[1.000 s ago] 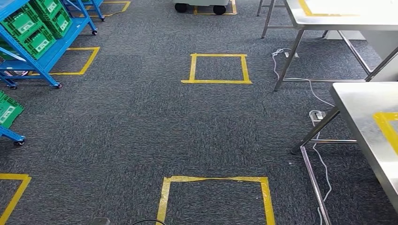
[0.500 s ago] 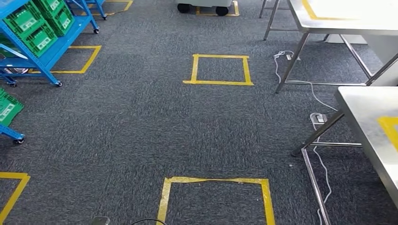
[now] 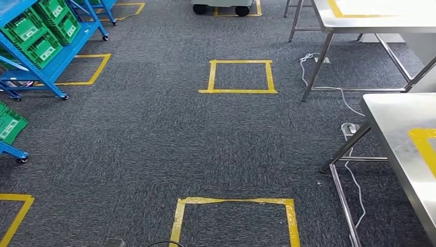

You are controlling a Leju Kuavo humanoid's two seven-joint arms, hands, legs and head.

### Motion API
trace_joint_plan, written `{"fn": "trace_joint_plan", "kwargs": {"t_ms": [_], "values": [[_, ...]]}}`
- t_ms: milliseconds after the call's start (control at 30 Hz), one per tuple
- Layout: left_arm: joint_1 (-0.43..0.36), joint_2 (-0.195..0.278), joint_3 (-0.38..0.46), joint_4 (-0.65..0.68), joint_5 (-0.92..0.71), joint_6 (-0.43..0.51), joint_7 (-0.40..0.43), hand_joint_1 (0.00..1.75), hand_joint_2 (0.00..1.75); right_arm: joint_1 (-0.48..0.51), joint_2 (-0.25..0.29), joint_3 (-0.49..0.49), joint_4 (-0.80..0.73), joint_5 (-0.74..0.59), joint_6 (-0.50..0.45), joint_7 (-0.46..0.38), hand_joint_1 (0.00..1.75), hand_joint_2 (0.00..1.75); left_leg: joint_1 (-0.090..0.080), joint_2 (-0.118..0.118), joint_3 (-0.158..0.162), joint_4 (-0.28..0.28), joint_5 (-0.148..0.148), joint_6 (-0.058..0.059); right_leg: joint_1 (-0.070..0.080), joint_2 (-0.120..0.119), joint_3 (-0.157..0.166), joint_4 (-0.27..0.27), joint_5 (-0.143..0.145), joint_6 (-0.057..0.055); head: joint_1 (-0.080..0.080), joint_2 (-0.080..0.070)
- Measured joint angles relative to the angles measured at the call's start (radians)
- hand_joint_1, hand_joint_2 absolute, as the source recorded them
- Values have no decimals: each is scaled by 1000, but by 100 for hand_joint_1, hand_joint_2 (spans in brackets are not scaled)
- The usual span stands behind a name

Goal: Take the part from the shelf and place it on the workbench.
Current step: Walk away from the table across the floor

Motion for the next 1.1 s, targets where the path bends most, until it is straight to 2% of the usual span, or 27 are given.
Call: {"fn": "trace_joint_plan", "kwargs": {"t_ms": [67, 100, 133, 167, 200, 267, 300, 333, 400, 433, 467, 500, 533, 567, 600, 633, 667, 700, 733, 767, 800, 833, 867, 933, 967, 1033, 1100], "values": [[-3, 0, 0, 3, 0, 0, -1, 0, 0, 1, 0, -1, 0, 0, 0, -1, 0, 0, 0, 9, -87, 137, -49, 0, 5, -7, 12, -1, -12, -7, -2, 0], [-2, 0, 0, 4, -1, 0, -1, 0, 0, 2, 0, -1, 0, 0, 0, -1, 0, 0, 0, 10, -123, 182, -63, 3, 8, -9, 21, -1, -21, -9, -2, 0], [0, 0, 1, 6, -1, 0, -1, 0, 0, 2, -1, -2, 0, -1, -1, -2, 0, 0, -1, 10, -143, 194, -62, 7, 11, -9, 33, -1, -31, -10, -2, 0], [2, 0, 1, 7, -1, 0, -1, 0, 0, 3, -1, -2, 0, -1, -1, -2, 0, 0, -3, 10, -146, 170, -44, 13, 13, -10, 48, -2, -42, -10, -2, 0], [4, 0, 1, 8, -1, 0, -1, 0, 0, 3, -1, -2, 0, -2, -1, -1, 0, 0, -6, 10, -136, 121, -10, 21, 15, -10, 64, -2, -54, -9, -2, 0], [6, 0, 2, 9, -1, 1, -1, 0, 0, 4, -1, -3, 1, -3, -1, -1, 0, 0, -17, 12, -111, 5, 80, 36, 17, -11, 90, -4, -81, -6, -2, 0], [7, 0, 2, 9, -1, 2, -1, 0, 0, 3, -1, -3, 1, -3, -1, -5, 0, 0, -23, 13, -103, -32, 106, 39, 16, -11, 99, -10, -94, -2, -1, 0], [7, 0, 2, 10, -2, 3, -1, 0, 0, 2, -1, -3, 1, -3, 0, -8, 0, 0, -29, 12, -96, -57, 118, 41, 15, -11, 112, -13, -99, 4, -2, 0], [6, 1, 2, 10, -2, 4, -1, 0, 0, -1, -1, -4, 0, -3, 0, -13, 0, 0, -33, 9, -72, -78, 109, 48, 11, -11, 135, -20, -97, 16, -2, 0], [6, 2, 3, 10, -2, 4, -1, 0, 0, -2, -1, -4, 0, -4, 0, -13, 0, 0, -32, 7, -58, -86, 107, 54, 10, -12, 133, 3, -86, 21, -3, 0], [5, 3, 3, 10, -2, 4, -2, 0, 0, -3, -1, -4, 0, -4, 0, -12, 0, 0, -31, 7, -44, -89, 102, 61, 9, -13, 107, 48, -79, 25, -2, 0], [4, 4, 3, 10, -2, 4, -2, 0, 0, -4, -1, -4, -1, -5, -1, -14, 0, 0, -29, 6, -31, -90, 94, 66, 9, -13, 66, 113, -80, 28, -1, 0], [4, 4, 3, 10, -2, 4, -2, 0, 0, -4, -1, -4, -1, -5, -1, -17, 0, 0, -29, 6, -19, -90, 82, 70, 9, -13, 15, 187, -97, 32, 1, 0], [3, 3, 3, 10, -2, 4, -2, 0, 0, -3, -1, -4, -1, -6, -1, -20, 0, 0, -29, 4, -5, -90, 68, 73, 9, -13, -36, 246, -134, 35, 2, 0], [3, 3, 3, 10, -2, 4, -2, 0, 0, -1, -1, -4, -1, -7, -1, -22, 0, 0, -29, 2, 12, -90, 53, 74, 10, -12, -77, 277, -180, 37, 3, 0], [4, 2, 3, 10, -2, 4, -2, 0, 0, 1, -1, -4, -1, -7, -1, -21, 0, 0, -29, -2, 33, -90, 37, 74, 10, -12, -108, 283, -221, 38, 4, 0], [5, 2, 3, 11, -2, 4, -2, 0, 0, 3, -1, -4, 0, -8, -1, -19, 0, 0, -29, -5, 55, -90, 21, 74, 11, -12, -126, 261, -237, 37, 6, 0], [6, 1, 3, 11, -2, 4, -2, 0, 0, 5, -1, -5, 0, -9, -1, -17, 0, 0, -29, -7, 78, -91, 4, 73, 12, -12, -135, 220, -215, 36, 6, 0], [7, 1, 4, 11, -2, 4, -2, 0, 0, 8, -1, -6, 0, -10, -1, -16, 0, 0, -29, -9, 97, -92, -12, 71, 13, -12, -140, 165, -151, 33, 7, 0], [6, 1, 4, 11, -2, 4, -2, 0, 0, 10, -1, -7, 0, -10, -1, -19, 0, 0, -30, -11, 113, -92, -28, 69, 15, -13, -143, 110, -66, 29, 8, 0], [5, 1, 4, 11, -2, 4, -2, 0, 0, 11, -1, -8, 1, -10, -1, -26, 0, 0, -31, -12, 124, -94, -43, 65, 17, -13, -141, 69, 7, 23, 9, 0], [5, 0, 4, 11, -2, 4, -2, 0, 0, 12, -1, -9, 1, -10, -1, -33, 0, 0, -32, -14, 134, -97, -52, 60, 18, -13, -139, 41, 58, 17, 7, 0], [4, 0, 5, 11, -2, 4, -2, 0, 0, 10, -1, -10, 1, -11, -1, -39, 0, 0, -34, -15, 143, -98, -56, 55, 20, -13, -133, 29, 76, 11, 6, 0], [4, 0, 5, 11, -2, 4, -2, 0, 0, 9, -1, -11, 1, -11, -1, -38, 0, 0, -34, -11, 145, -76, -50, 45, 17, -11, -108, 18, 72, 0, 2, 0], [3, 0, 5, 11, -2, 4, -2, 0, 0, 10, -1, -11, 0, -11, -1, -36, 0, 0, -34, -6, 127, -39, -45, 40, 15, -12, -92, 13, 68, -4, 0, 0], [0, 0, 5, 11, -2, 4, -2, 0, 0, 10, -1, -12, 0, -11, -1, -36, 0, 0, -29, 4, 57, 80, -63, 29, 13, -14, -59, 0, 52, -10, -4, 0], [1, 0, 5, 11, -2, 6, -2, 0, 0, 9, -1, -14, 0, -11, -1, -37, 0, 0, -22, 7, -24, 170, -133, 19, 12, -13, -27, -11, 32, -10, -6, 0]]}}
